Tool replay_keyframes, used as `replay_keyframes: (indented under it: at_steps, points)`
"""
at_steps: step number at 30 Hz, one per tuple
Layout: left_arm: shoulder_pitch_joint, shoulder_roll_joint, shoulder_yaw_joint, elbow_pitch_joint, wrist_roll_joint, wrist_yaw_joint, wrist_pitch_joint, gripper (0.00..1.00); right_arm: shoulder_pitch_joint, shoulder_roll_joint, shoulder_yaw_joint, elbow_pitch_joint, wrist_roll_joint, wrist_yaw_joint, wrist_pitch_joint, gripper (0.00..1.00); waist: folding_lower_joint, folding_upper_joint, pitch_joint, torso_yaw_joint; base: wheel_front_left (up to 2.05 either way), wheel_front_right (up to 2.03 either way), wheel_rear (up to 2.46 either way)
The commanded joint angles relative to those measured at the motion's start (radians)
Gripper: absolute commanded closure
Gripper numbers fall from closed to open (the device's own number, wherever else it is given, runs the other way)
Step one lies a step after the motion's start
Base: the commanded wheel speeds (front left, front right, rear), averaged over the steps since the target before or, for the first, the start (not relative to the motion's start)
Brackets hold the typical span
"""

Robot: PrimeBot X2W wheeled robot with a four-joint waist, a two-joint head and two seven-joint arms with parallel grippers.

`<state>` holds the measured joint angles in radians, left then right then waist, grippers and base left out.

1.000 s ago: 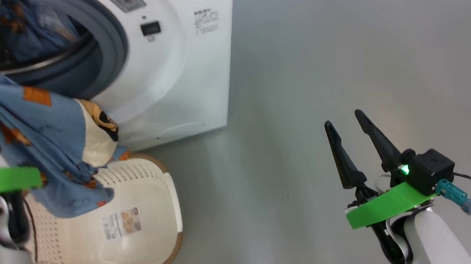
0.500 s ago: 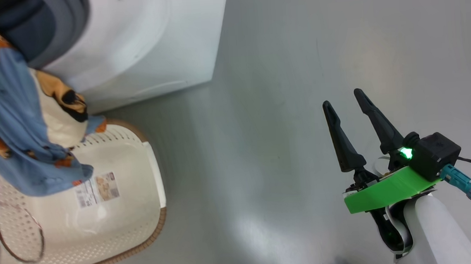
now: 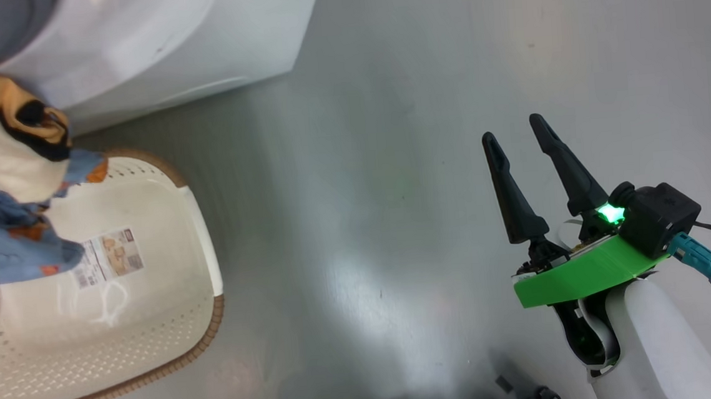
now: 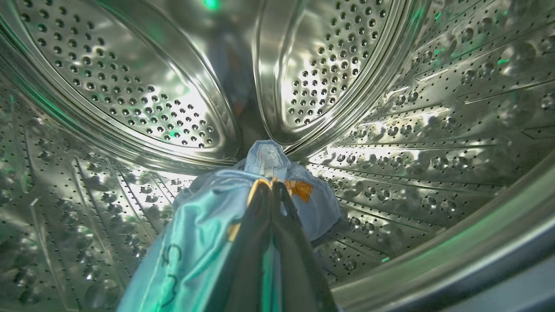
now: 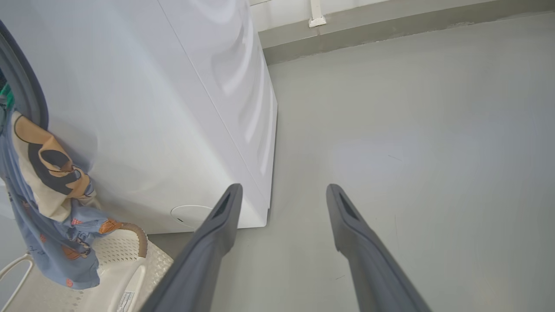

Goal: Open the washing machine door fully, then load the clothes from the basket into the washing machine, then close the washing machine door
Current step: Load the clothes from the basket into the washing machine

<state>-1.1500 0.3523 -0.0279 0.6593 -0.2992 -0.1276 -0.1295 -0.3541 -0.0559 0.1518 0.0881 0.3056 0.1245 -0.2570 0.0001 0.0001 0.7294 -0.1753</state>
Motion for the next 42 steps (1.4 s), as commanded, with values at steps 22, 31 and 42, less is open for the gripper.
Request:
replay_keyframes:
  at_steps: [22,31,42]
  points:
    - [-0.388,0.214,-0.219,0.029,-0.245,-0.003,0.322,1.00,-0.057,0.006,0.078,-0.031,0.045,0.006,-0.005,0.00,-0.0001,-0.0001,0.214,-0.043,0.00,0.00,0.00]
    - [-0.454,0.271,-0.286,-0.018,-0.260,-0.003,0.172,1.00,-0.073,0.006,0.090,-0.026,0.056,0.006,-0.005,0.00,-0.0001,-0.0001,0.238,-0.043,0.00,0.00,0.00]
    - [-0.517,0.292,-0.368,0.016,-0.260,-0.003,-0.113,1.00,-0.081,0.006,0.094,-0.014,0.063,0.006,-0.005,0.00,-0.0001,-0.0001,0.216,-0.040,0.00,0.00,0.00]
